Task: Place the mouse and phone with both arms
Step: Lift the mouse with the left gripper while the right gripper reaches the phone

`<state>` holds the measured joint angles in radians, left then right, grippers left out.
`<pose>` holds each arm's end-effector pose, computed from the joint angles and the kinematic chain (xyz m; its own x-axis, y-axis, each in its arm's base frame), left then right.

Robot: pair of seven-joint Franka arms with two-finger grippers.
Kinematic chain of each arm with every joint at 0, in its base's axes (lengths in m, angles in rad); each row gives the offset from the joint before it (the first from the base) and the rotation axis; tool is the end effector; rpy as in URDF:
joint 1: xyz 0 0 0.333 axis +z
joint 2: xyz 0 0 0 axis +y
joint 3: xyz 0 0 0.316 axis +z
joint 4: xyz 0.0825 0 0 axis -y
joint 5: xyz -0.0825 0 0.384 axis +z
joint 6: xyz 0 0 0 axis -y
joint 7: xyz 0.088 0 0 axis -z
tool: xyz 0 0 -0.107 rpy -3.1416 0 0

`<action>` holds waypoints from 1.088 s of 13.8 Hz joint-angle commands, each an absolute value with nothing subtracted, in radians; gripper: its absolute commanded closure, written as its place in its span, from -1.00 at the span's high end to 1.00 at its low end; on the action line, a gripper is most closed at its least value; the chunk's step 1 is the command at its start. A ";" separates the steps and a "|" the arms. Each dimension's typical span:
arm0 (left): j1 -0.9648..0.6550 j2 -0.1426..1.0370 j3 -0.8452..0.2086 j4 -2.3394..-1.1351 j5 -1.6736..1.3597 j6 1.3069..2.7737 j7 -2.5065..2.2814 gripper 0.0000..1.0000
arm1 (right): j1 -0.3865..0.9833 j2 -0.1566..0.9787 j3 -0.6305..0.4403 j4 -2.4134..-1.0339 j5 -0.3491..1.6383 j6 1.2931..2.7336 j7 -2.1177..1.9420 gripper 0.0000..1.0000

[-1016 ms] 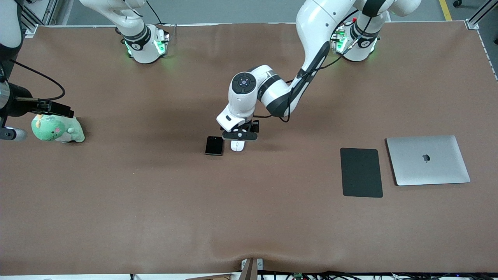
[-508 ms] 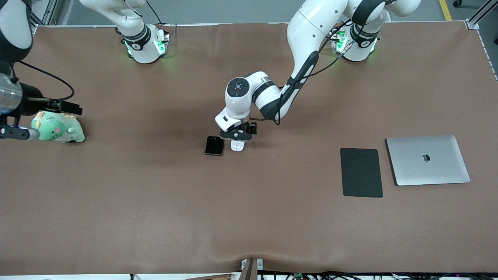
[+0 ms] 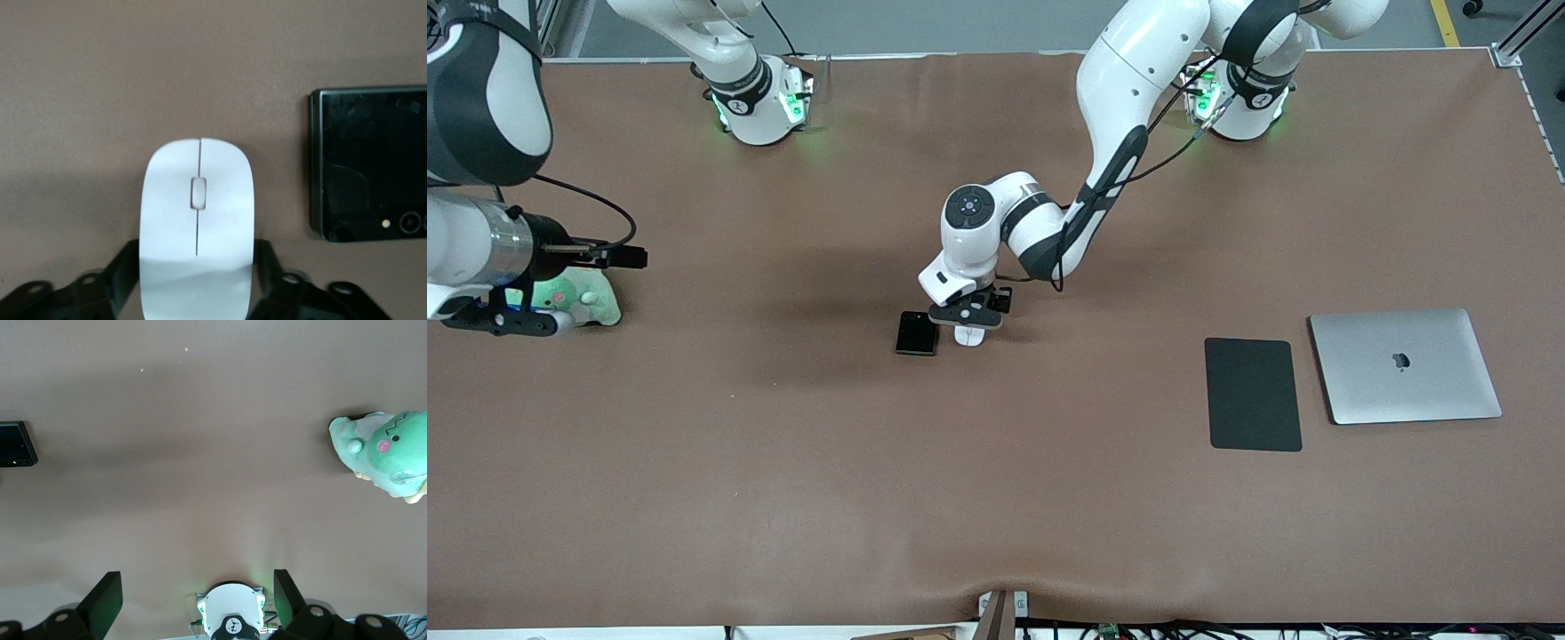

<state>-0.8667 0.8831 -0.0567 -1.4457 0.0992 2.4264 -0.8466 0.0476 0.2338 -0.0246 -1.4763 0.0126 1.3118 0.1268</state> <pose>0.4470 -0.5775 0.1686 0.9887 -0.1224 0.0866 -0.1275 -0.9903 0.0552 0.5846 0.0165 0.5170 0.9168 -0.1038 -0.3855 -0.0948 -0.9946 0.0423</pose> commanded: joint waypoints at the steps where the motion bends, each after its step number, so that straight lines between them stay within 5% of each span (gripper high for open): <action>1: -0.881 0.890 -0.037 -1.424 0.123 2.430 -0.859 -0.59 | 0.048 0.224 -0.018 -1.509 0.021 1.313 0.118 1.00; 3: -0.879 0.873 -0.037 -1.424 0.121 2.424 -0.861 -0.81 | 0.063 0.225 -0.018 -1.516 0.021 1.318 0.118 1.00; 10: -0.821 0.709 -0.038 -1.425 0.107 2.277 -0.890 -0.81 | 0.181 0.235 -0.018 -1.623 0.100 1.440 0.120 1.00; 15: -0.732 0.572 -0.040 -1.434 0.106 2.146 -0.890 -0.81 | 0.271 0.239 -0.018 -1.768 0.107 1.673 0.130 1.00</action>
<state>-0.7579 0.6352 -0.0357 -1.4021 0.0995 2.1885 -0.8689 0.2513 0.2489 -0.0120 -1.6995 0.0949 1.5900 0.1262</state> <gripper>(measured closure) 0.388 0.000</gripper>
